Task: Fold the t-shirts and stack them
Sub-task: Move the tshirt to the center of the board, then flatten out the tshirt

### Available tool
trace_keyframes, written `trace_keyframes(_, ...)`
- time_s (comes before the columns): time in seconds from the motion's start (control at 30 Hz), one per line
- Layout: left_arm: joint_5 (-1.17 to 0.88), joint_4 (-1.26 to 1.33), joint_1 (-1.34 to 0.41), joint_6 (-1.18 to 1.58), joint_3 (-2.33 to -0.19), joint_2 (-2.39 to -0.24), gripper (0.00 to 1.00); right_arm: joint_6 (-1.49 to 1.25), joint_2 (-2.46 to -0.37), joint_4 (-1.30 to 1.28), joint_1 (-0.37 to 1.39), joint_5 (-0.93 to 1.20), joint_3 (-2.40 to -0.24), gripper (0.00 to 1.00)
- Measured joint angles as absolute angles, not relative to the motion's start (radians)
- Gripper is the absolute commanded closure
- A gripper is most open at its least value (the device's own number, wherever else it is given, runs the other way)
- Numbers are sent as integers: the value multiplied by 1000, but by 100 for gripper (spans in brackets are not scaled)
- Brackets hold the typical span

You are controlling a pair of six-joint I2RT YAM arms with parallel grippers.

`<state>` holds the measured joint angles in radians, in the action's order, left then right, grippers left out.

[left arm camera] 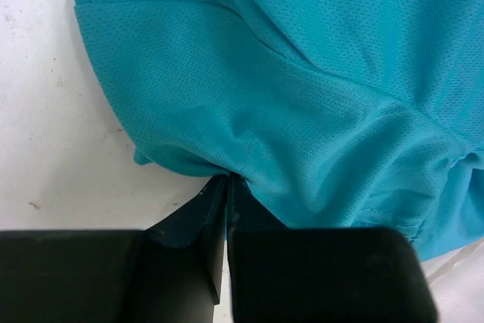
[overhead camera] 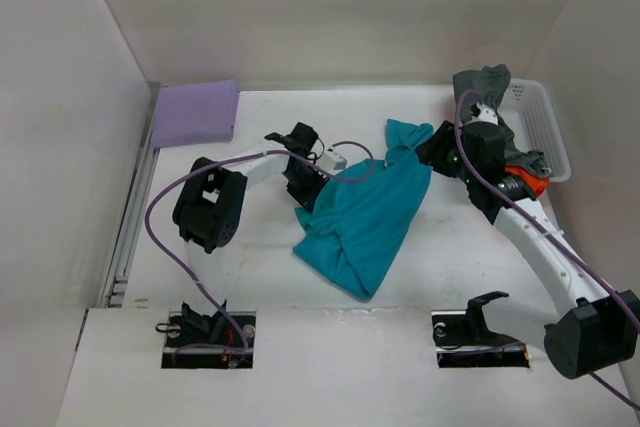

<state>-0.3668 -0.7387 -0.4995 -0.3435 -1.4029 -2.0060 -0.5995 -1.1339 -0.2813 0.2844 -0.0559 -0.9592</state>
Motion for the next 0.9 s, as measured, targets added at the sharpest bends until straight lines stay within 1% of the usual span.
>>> trace_keyframes(0.1,-319,-739,-490,-361,-1412,-2002,100,-599,-1099,-280,267,-58,-937,45)
trace_keyframes(0.2,-152,-709,-434,-421,-1506,-2020,100,-604,-1070,-279,266,-60,-905,45)
trace_keyframes(0.27,-47,-656,-390,-474,-1645,-2053,100,-611,-1059,-280,267,-60,-881,45)
trace_keyframes(0.37,78,-522,-345,-572,-1935,-2129,100,-626,-1053,-281,267,-60,-852,45)
trace_keyframes(0.43,135,-418,-342,-644,-2121,-2177,100,-634,-1048,-282,267,-60,-839,45)
trace_keyframes(0.5,173,-326,-360,-707,-2222,-2192,100,-642,-1038,-285,267,-61,-830,45)
trace_keyframes(0.63,195,-210,-434,-796,-2241,-2147,100,-649,-983,-286,267,-74,-819,45)
trace_keyframes(0.77,179,-192,-506,-862,-2206,-2067,100,-647,-946,-283,266,-84,-820,45)
trace_keyframes(0.9,163,-194,-548,-935,-2240,-1973,100,-644,-971,-283,271,-97,-822,45)
